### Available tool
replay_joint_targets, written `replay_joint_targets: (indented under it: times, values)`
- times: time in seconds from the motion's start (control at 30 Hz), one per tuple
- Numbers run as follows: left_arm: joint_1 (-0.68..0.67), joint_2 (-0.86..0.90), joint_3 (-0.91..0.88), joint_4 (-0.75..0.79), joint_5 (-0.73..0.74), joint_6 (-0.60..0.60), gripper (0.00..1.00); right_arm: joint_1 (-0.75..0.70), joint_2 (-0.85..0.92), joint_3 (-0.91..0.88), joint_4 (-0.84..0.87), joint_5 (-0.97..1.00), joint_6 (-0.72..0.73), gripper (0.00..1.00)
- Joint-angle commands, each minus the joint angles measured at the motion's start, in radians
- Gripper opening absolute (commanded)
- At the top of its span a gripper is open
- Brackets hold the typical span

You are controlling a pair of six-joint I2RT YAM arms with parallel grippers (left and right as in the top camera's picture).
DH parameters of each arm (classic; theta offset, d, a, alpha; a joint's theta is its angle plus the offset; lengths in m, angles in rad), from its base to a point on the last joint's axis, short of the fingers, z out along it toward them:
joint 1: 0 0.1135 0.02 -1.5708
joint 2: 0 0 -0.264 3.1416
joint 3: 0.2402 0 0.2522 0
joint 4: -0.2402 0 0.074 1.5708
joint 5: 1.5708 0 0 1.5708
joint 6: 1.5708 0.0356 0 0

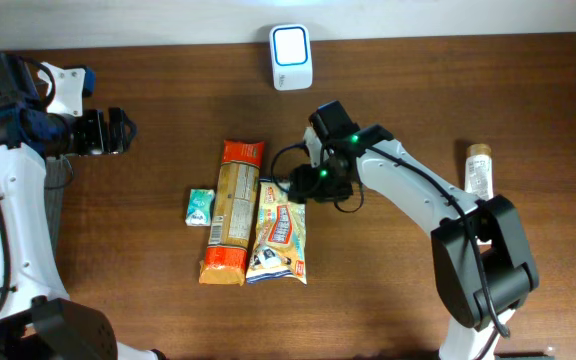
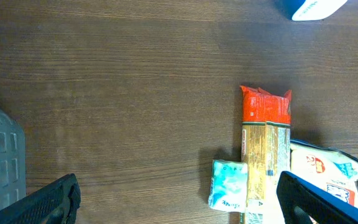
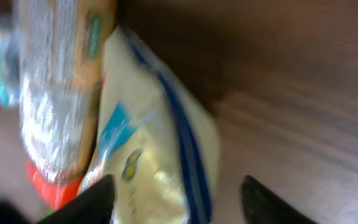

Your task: Scan the item barcode

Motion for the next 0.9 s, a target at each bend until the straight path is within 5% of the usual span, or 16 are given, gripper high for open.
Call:
replay_joint_targets:
  times: [0.0, 0.13, 0.2, 0.3, 0.43, 0.63, 0.87]
  values:
    - [0.001, -0.004, 0.006, -0.002, 0.011, 0.019, 0.99, 0.001, 0.015, -0.005, 0.028, 0.066, 0.032, 0.5]
    - [0.001, -0.004, 0.006, -0.002, 0.011, 0.019, 0.99, 0.0, 0.069, -0.005, 0.055, 0.0, 0.028, 0.27]
    - [0.001, -0.004, 0.006, -0.002, 0.011, 0.019, 0.99, -0.002, 0.068, -0.004, 0.063, -0.018, 0.001, 0.04]
    - [0.001, -0.004, 0.006, -0.002, 0.011, 0.019, 0.99, -0.022, 0.047, 0.067, -0.003, -0.011, -0.133, 0.04]
    - [0.001, -0.004, 0.006, -0.002, 0.011, 0.019, 0.99, -0.033, -0.023, 0.352, -0.298, 0.169, -0.3, 0.04]
    - [0.001, -0.004, 0.006, -0.002, 0.011, 0.019, 0.99, -0.003, -0.024, 0.526, -0.692, 1.08, -0.127, 0.04]
    - [0.001, -0.004, 0.006, -0.002, 0.011, 0.019, 0.99, 0.089, 0.149, 0.526, -0.688, 0.966, -0.106, 0.04]
